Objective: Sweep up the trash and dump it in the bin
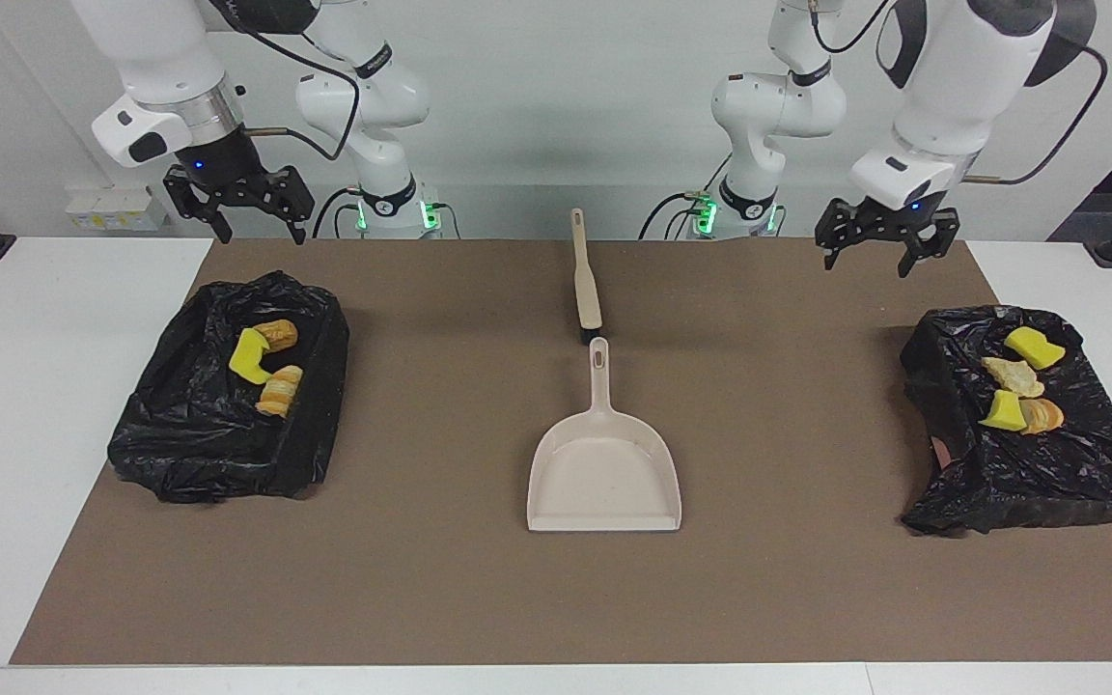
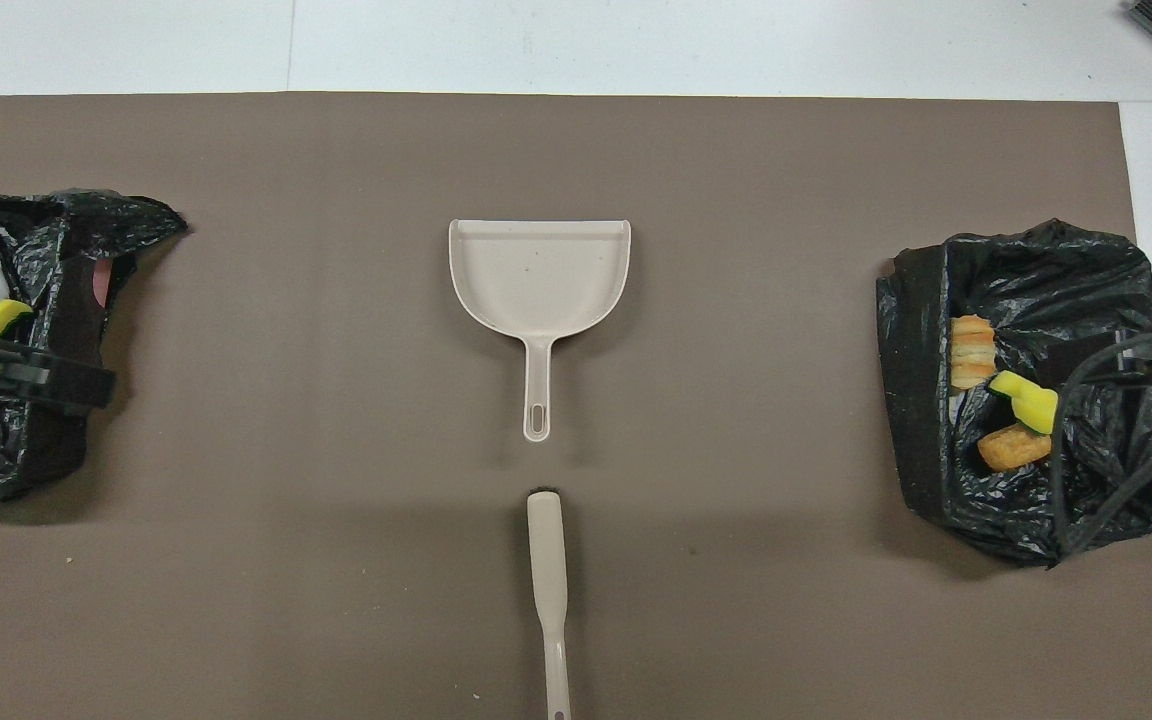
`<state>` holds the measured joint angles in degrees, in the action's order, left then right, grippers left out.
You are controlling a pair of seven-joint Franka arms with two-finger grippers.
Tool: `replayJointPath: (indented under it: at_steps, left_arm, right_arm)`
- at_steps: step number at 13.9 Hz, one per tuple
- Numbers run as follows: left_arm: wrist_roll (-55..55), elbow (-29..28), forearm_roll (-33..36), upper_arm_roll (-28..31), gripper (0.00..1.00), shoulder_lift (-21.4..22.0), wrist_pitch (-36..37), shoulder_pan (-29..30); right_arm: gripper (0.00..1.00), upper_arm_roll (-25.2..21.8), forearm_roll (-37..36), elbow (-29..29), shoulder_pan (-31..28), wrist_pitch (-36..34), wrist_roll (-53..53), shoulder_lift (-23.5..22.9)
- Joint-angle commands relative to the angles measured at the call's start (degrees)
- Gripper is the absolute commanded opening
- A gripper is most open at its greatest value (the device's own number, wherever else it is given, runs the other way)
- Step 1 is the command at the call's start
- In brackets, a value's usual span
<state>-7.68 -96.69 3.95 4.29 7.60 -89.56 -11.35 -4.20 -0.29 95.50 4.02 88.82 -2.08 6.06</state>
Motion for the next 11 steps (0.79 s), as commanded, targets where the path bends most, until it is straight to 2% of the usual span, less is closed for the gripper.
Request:
replayJointPath:
  at_steps: [1, 6, 11]
  left_arm:
    - [-3.0, 8.9, -2.1, -0.3, 1.0, -2.8, 7.7, 2.4]
    - [-3.0, 20.0, -4.0, -1.4, 1.0, -9.8, 15.0, 4.2]
    - [-3.2, 19.1, -4.4, -1.5, 1.0, -8.0, 13.6, 5.3]
  right_arm:
    - [1.0, 0.2, 0.9, 2.2, -0.9, 1.4, 1.4, 1.6]
    - [1.0, 0.2, 0.9, 2.2, -1.1, 1.4, 1.5, 1.6]
    - [1.0, 0.2, 0.9, 2.3, -1.1, 1.4, 1.3, 1.6]
